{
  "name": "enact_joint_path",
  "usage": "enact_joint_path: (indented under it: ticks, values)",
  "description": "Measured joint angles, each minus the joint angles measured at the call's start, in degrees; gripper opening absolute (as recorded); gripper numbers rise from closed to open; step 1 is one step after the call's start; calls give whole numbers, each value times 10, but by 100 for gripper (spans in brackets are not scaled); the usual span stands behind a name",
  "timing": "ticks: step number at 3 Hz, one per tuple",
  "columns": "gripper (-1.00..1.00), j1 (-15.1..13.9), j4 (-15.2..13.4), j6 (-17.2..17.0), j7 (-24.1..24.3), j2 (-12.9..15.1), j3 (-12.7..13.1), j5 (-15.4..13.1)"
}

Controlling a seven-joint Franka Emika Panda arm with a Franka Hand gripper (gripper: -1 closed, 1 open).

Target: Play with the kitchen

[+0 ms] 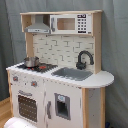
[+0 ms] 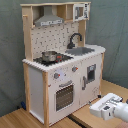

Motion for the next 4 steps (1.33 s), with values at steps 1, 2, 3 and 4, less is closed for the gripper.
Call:
enact_joint_path:
  ticks: [1, 2, 3, 4]
  values:
    - [100, -23, 10, 6, 12, 0, -52, -1]
    - [100, -54, 16, 31, 57, -1, -43, -6]
    - [100, -66, 12, 43, 111, -1, -37, -34]
    - [100, -84, 10, 50, 163, -2, -32, -52]
